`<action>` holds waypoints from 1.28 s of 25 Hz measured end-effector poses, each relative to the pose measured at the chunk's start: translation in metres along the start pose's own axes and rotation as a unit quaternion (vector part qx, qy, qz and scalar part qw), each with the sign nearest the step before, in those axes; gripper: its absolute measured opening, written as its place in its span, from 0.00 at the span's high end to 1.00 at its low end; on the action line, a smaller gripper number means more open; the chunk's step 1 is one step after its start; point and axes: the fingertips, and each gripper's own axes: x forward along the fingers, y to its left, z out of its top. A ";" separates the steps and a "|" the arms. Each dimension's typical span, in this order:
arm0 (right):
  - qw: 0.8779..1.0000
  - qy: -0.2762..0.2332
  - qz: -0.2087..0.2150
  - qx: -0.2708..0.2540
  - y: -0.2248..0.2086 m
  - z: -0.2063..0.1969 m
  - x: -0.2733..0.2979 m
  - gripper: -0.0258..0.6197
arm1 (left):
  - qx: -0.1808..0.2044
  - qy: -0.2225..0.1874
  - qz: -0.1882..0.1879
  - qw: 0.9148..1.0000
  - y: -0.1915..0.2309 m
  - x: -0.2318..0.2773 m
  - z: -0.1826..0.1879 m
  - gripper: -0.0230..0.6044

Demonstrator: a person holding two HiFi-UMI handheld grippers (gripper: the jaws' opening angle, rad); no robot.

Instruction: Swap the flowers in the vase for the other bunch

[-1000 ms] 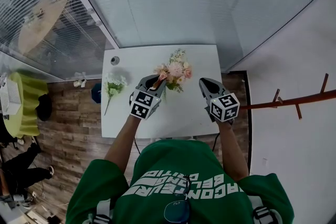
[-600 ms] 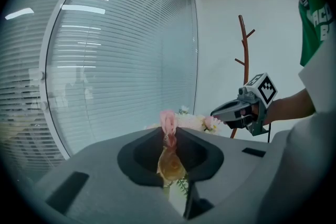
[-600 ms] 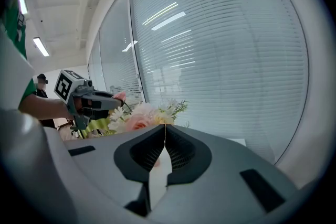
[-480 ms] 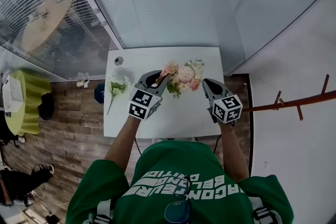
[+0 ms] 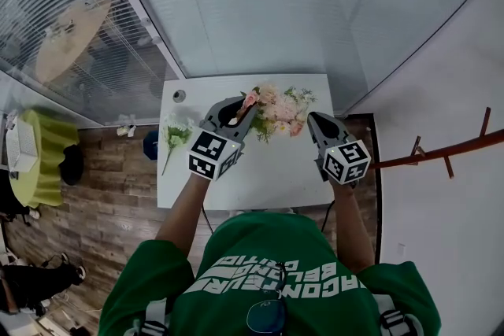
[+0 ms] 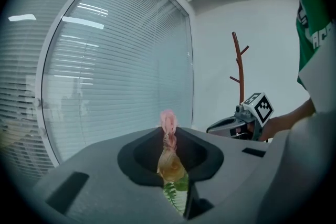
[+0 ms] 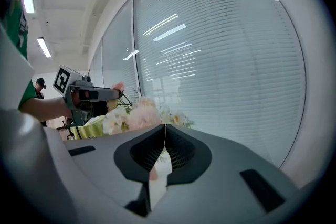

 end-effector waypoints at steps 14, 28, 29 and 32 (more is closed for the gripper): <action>1.000 -0.008 -0.008 0.002 -0.008 0.010 -0.015 0.94 | 0.014 -0.007 -0.023 1.000 -0.020 0.015 0.018 0.86; 0.997 0.012 -0.068 0.037 -0.052 -0.032 -0.080 0.94 | 0.016 0.025 -0.102 0.994 -0.093 0.083 -0.006 0.86; 0.996 0.014 -0.073 0.040 -0.056 -0.035 -0.086 0.94 | 0.016 0.028 -0.107 0.994 -0.099 0.089 -0.009 0.86; 0.995 0.017 -0.086 0.047 -0.070 -0.044 -0.102 0.94 | 0.014 0.040 -0.122 0.992 -0.115 0.105 -0.019 0.86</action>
